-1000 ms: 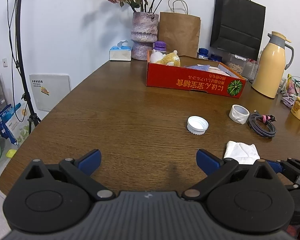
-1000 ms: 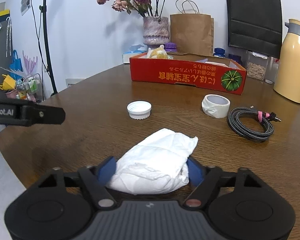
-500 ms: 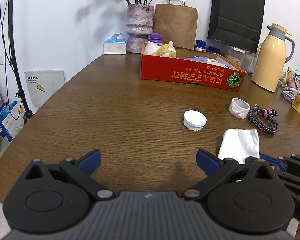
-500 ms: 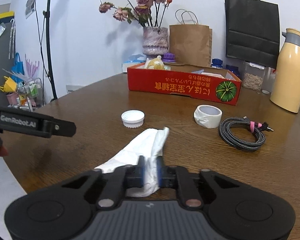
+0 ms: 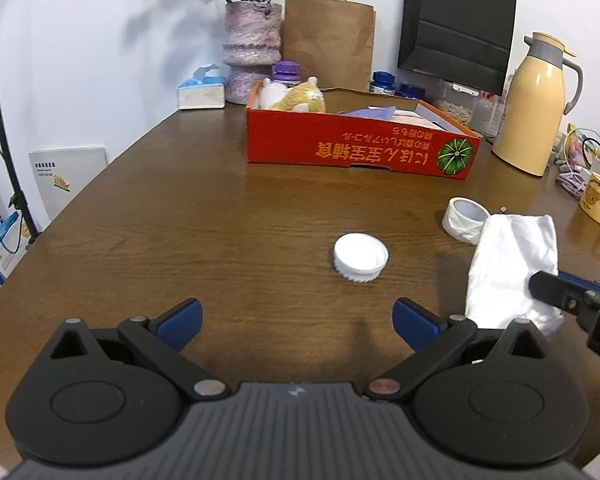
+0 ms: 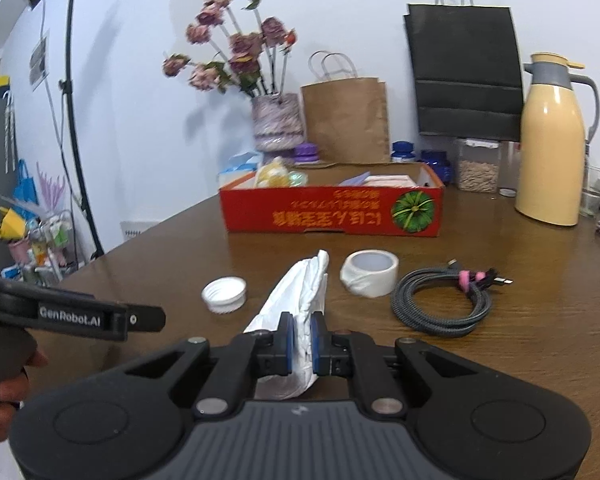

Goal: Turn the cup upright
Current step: 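Close the right tool on the white cloth and lift it, then lower the left tool onto the white bottle cap and close it while the right tool holds the cloth, then carry the cap with the left tool while the right tool carries the cloth toward the box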

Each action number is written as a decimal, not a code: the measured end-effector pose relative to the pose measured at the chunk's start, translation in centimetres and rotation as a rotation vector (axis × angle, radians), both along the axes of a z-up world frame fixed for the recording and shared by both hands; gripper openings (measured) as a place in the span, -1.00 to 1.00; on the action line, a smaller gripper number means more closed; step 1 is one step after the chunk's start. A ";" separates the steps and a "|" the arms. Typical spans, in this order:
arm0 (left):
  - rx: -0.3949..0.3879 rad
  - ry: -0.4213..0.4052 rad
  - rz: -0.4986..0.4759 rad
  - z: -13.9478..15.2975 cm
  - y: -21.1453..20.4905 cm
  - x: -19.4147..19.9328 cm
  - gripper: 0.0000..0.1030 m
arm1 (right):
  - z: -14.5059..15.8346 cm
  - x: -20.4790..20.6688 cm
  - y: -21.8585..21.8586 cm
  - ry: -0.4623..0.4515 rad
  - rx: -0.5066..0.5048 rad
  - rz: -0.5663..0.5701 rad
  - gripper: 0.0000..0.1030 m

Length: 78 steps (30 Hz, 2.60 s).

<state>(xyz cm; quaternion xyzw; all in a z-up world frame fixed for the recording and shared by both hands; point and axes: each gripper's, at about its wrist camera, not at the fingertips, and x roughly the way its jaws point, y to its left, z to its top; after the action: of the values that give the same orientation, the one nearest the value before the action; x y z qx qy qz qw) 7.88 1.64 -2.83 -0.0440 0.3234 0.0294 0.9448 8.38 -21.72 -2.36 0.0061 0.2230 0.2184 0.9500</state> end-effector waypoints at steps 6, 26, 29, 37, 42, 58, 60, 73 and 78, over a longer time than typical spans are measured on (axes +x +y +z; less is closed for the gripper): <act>0.020 -0.004 -0.022 0.1 -1.6 2.2 1.00 | 0.4 1.2 -1.6 -0.017 0.025 -0.032 -0.85; 0.066 0.008 -0.015 -1.2 -4.1 6.9 0.86 | 1.0 6.3 -3.5 -0.039 0.107 -0.057 -0.84; 0.062 0.013 -0.021 -1.3 -4.2 7.1 0.53 | 0.8 6.6 -3.4 -0.033 0.110 -0.056 -0.84; 0.041 0.026 -0.031 -1.7 -4.2 7.4 -0.20 | 0.8 6.6 -3.4 -0.034 0.117 -0.058 -0.84; 0.040 0.005 -0.039 -1.1 -4.3 7.2 -0.20 | 1.0 6.6 -3.5 -0.039 0.116 -0.060 -0.84; 0.030 -0.115 -0.062 3.7 -4.6 8.0 -0.20 | 3.5 8.0 -3.3 -0.091 0.125 -0.071 -0.84; 0.028 -0.128 -0.064 4.3 -4.6 8.4 -0.20 | 3.9 8.4 -3.0 -0.100 0.126 -0.070 -0.84; 0.004 -0.198 -0.068 7.0 -4.8 11.1 -0.20 | 6.4 11.3 -1.4 -0.135 0.121 -0.064 -0.84; -0.012 -0.220 -0.054 7.8 -4.4 12.7 -0.20 | 7.4 12.9 -0.9 -0.150 0.118 -0.067 -0.84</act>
<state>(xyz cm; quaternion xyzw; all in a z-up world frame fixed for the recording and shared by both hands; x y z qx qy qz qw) 20.54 -2.75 4.99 -0.0440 0.2190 -0.0030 0.9747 21.27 -22.57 5.00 0.0533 0.1378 0.1992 0.9688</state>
